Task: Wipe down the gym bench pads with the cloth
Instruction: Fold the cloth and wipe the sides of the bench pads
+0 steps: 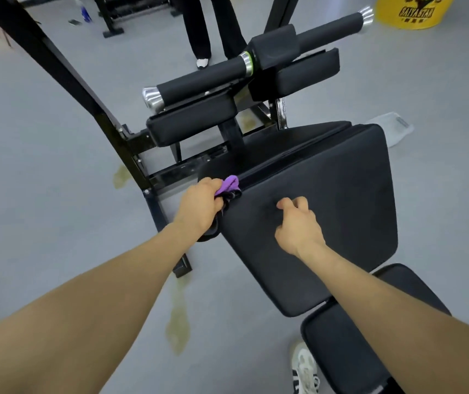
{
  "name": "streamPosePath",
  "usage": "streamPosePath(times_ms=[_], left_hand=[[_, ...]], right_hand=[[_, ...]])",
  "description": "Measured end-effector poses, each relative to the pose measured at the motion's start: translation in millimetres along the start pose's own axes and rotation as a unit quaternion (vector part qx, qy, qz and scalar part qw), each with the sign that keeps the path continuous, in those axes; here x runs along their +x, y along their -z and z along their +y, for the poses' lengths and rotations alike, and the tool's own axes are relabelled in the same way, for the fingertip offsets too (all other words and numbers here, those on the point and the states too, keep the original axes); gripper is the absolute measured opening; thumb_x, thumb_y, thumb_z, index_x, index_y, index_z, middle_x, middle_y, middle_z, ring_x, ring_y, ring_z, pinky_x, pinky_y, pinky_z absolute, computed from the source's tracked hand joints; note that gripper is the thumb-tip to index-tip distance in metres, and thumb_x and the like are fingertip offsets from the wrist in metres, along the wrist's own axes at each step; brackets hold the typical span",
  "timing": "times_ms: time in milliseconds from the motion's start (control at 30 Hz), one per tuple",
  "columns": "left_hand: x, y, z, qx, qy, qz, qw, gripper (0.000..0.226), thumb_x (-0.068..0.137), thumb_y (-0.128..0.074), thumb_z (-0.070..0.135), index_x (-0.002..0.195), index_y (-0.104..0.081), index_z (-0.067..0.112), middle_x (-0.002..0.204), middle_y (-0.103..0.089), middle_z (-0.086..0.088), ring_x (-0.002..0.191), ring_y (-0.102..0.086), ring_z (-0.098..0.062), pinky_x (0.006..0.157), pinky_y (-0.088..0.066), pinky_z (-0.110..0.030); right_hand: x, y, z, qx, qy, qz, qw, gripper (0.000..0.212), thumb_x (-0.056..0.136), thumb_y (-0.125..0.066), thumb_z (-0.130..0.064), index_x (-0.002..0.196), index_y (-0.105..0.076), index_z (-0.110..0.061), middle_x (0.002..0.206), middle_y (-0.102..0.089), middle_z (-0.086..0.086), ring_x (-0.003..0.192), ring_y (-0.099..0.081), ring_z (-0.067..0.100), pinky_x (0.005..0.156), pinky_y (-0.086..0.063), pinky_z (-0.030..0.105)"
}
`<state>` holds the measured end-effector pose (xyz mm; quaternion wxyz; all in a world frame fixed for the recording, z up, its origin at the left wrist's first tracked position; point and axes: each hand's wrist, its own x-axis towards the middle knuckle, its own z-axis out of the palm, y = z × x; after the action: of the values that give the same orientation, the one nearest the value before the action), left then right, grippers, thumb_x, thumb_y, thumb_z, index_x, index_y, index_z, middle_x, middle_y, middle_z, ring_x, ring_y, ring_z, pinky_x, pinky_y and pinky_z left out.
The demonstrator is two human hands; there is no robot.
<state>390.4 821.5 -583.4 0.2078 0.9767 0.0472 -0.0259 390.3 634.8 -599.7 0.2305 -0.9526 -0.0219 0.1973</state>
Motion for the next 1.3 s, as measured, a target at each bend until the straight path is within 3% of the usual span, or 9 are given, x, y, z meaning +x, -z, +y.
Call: streamPosePath(times_ms=[233, 433, 600, 800, 933, 1033, 1133, 1200, 1300], left_hand=[[-69.0, -25.9, -26.7, -0.217, 0.169, 0.058, 0.96, 0.01, 0.092, -0.05, 0.009, 0.083, -0.053, 0.01, 0.068, -0.049, 0.0, 0.068, -0.046, -0.021, 0.054, -0.031, -0.02], [-64.4, -67.6, 10.7, -0.351, 0.28, 0.125, 0.885, 0.035, 0.096, -0.04, 0.006, 0.13, -0.048, 0.004, 0.097, -0.053, -0.009, 0.061, -0.041, -0.009, 0.051, -0.037, -0.009], [-91.0, -120.7, 22.8, -0.331, 0.278, 0.105, 0.896, 0.031, 0.094, -0.038, 0.001, 0.122, -0.052, 0.004, 0.086, -0.049, -0.008, 0.074, -0.044, -0.018, 0.059, -0.033, -0.014], [-122.4, -176.5, 46.2, -0.327, 0.305, 0.083, 0.891, 0.023, 0.094, -0.037, 0.001, 0.109, -0.054, 0.004, 0.088, -0.049, -0.01, 0.079, -0.044, -0.021, 0.056, -0.029, -0.015], [-142.7, -197.4, 62.0, -0.364, 0.323, 0.053, 0.872, 0.018, 0.096, -0.033, -0.001, 0.097, -0.047, 0.01, 0.075, -0.039, -0.007, 0.055, -0.039, -0.012, 0.038, -0.034, -0.004], [-167.0, -221.1, 75.2, -0.358, 0.333, 0.013, 0.872, 0.011, 0.096, -0.033, -0.001, 0.092, -0.039, 0.006, 0.065, -0.031, -0.004, 0.036, -0.042, -0.003, 0.038, -0.035, -0.004], [-199.8, -261.3, 98.6, -0.335, 0.315, -0.042, 0.887, 0.019, 0.096, -0.035, 0.001, 0.109, -0.049, -0.002, 0.073, -0.046, -0.009, 0.052, -0.041, -0.01, 0.049, -0.038, -0.013], [-213.7, -282.7, 110.9, -0.317, 0.303, -0.055, 0.897, 0.032, 0.095, -0.035, 0.003, 0.124, -0.047, -0.002, 0.093, -0.058, -0.016, 0.074, -0.048, -0.021, 0.059, -0.03, -0.016], [-220.2, -291.2, 118.4, -0.311, 0.33, -0.045, 0.89, 0.031, 0.094, -0.035, 0.003, 0.121, -0.049, 0.0, 0.094, -0.054, -0.014, 0.082, -0.047, -0.026, 0.065, -0.029, -0.02]], right_hand=[[-27.7, -29.1, 7.3, 0.008, -0.021, -0.046, 0.999, 0.053, 0.089, -0.046, -0.004, 0.139, -0.034, -0.018, 0.137, -0.028, 0.006, 0.108, -0.048, 0.03, 0.08, -0.048, 0.037], [-27.1, -39.4, 27.6, -0.002, -0.014, -0.036, 0.999, 0.05, 0.091, -0.045, -0.005, 0.138, -0.034, -0.015, 0.137, -0.027, 0.011, 0.103, -0.051, 0.034, 0.082, -0.048, 0.038], [-35.8, -53.1, 62.8, -0.008, 0.007, -0.044, 0.999, 0.048, 0.091, -0.044, -0.005, 0.137, -0.036, -0.014, 0.134, -0.03, 0.012, 0.1, -0.051, 0.035, 0.08, -0.048, 0.038], [-60.7, -72.1, 118.1, -0.024, 0.009, -0.054, 0.998, 0.05, 0.089, -0.045, -0.002, 0.137, -0.037, -0.013, 0.133, -0.032, 0.012, 0.104, -0.051, 0.034, 0.081, -0.048, 0.039], [-80.8, -89.2, 153.6, -0.03, -0.002, -0.072, 0.997, 0.048, 0.091, -0.046, -0.004, 0.136, -0.037, -0.015, 0.134, -0.032, 0.011, 0.108, -0.049, 0.033, 0.085, -0.049, 0.042], [-96.6, -99.0, 180.6, -0.042, -0.014, -0.084, 0.996, 0.048, 0.091, -0.045, -0.004, 0.136, -0.037, -0.015, 0.135, -0.031, 0.01, 0.109, -0.048, 0.032, 0.085, -0.049, 0.043], [-110.2, -104.0, 204.8, -0.052, -0.016, -0.083, 0.995, 0.048, 0.091, -0.045, -0.004, 0.137, -0.037, -0.015, 0.136, -0.03, 0.01, 0.11, -0.047, 0.031, 0.083, -0.049, 0.041], [-118.5, -107.0, 218.1, -0.056, -0.011, -0.076, 0.996, 0.047, 0.091, -0.045, -0.003, 0.135, -0.039, -0.014, 0.137, -0.029, 0.008, 0.114, -0.043, 0.03, 0.08, -0.046, 0.038], [-133.4, -110.2, 236.1, -0.047, 0.008, -0.064, 0.997, 0.044, 0.089, -0.047, -0.003, 0.132, -0.042, -0.012, 0.136, -0.029, 0.006, 0.116, -0.041, 0.027, 0.08, -0.046, 0.036]])
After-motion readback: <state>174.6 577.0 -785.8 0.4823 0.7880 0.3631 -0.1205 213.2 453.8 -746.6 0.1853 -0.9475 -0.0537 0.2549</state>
